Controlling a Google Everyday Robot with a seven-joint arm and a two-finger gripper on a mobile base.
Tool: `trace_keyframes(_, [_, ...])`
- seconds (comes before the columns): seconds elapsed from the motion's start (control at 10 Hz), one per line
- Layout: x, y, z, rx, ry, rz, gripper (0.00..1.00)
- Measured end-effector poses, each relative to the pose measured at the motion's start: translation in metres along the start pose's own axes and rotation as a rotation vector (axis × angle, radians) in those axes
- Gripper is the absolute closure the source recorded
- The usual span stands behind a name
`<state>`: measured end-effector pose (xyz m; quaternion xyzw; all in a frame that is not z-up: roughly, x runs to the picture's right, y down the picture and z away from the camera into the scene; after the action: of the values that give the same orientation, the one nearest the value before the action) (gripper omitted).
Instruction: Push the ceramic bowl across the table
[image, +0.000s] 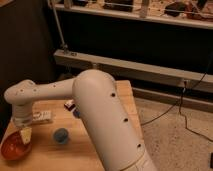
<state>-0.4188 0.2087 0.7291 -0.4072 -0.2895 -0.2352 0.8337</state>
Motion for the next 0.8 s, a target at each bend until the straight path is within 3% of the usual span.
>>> trace_keyframes(0.4, [0.04, 0.009, -0.034, 0.03, 0.035, 0.035, 0.35])
trace_keyframes(0.8, [0.046, 0.028, -0.024, 0.0, 0.051, 0.031, 0.35])
